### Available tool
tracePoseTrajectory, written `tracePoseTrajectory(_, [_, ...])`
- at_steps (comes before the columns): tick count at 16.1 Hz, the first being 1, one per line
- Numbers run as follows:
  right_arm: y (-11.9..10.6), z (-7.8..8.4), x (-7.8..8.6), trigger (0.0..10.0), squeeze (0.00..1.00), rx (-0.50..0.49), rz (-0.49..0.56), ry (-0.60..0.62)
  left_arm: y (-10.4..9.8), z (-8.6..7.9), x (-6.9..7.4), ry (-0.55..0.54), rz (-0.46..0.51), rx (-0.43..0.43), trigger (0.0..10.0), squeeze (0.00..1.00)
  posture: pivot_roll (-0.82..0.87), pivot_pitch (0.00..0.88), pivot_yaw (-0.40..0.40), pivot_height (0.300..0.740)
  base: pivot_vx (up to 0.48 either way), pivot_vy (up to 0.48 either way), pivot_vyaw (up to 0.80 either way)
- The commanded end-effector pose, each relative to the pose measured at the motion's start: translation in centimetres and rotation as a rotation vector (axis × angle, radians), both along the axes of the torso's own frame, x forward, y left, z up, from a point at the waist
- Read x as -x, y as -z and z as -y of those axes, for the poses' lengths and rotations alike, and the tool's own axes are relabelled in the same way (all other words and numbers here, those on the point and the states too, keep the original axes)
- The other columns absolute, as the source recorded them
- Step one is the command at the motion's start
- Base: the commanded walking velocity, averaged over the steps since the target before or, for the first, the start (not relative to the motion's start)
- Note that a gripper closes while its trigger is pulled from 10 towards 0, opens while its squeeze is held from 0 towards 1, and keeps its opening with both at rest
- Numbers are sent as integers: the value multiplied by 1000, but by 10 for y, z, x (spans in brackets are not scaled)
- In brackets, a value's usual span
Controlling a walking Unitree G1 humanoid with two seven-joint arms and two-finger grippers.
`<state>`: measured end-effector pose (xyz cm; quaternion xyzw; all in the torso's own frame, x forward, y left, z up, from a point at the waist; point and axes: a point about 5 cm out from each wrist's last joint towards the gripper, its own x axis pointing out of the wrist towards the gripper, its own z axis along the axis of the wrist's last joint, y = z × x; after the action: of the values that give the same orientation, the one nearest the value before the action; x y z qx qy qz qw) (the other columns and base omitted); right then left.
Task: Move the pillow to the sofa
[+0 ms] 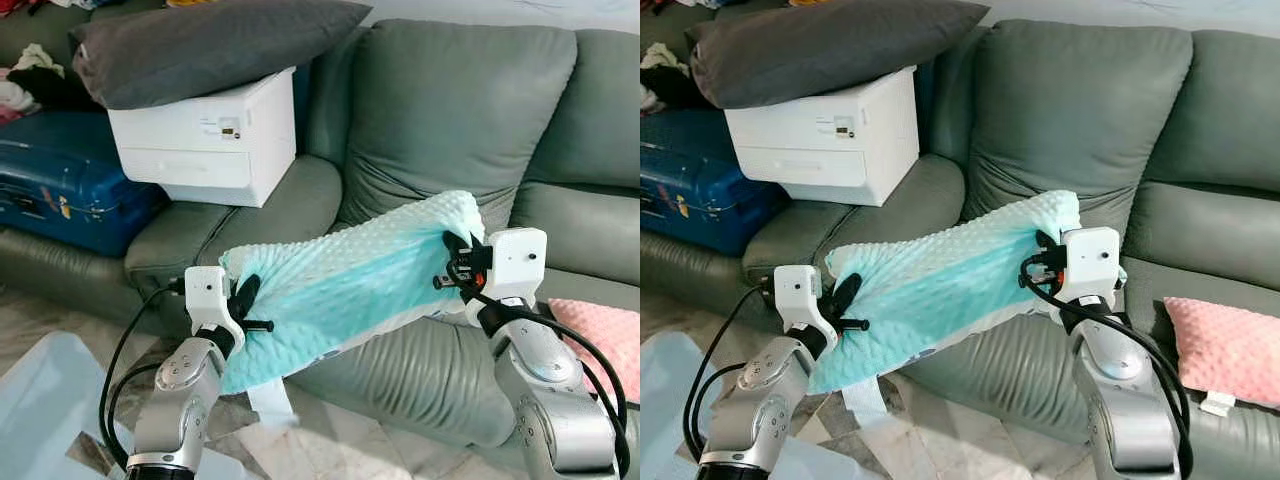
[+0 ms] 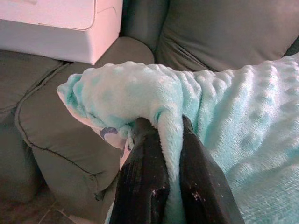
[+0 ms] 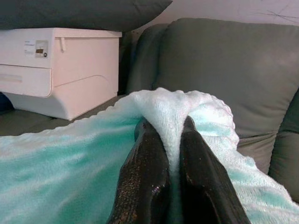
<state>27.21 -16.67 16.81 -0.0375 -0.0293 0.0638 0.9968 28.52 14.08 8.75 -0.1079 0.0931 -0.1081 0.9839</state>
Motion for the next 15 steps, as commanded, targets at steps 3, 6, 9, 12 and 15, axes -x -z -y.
tracePoseTrajectory(3, [-7, -2, 1, 10000, 0, 0, 33, -8, -2, -4, -1, -1, 16, -14, 10000, 0, -199, 7, 42, 740, 0, -162, 0])
tracePoseTrajectory(6, [-7, -2, 1, 10000, 0, -2, 32, -8, -2, -4, -1, 0, 16, -17, 10000, 0, -198, 8, 43, 740, 0, -255, 0])
tracePoseTrajectory(9, [-7, -2, 1, 10000, 0, -1, 32, -7, -2, -5, -1, -3, 14, -17, 10000, 0, -198, 10, 42, 740, 0, -301, 0])
tracePoseTrajectory(12, [-7, -2, 1, 10000, 0, -2, 32, -6, -1, -5, -1, -4, 14, -17, 10000, 0, -200, 12, 42, 740, 0, -294, 0])
tracePoseTrajectory(15, [-7, -2, 1, 10000, 0, -2, 32, -5, -1, -4, -1, -3, 14, -21, 10000, 0, -200, 12, 43, 740, 0, -274, 0])
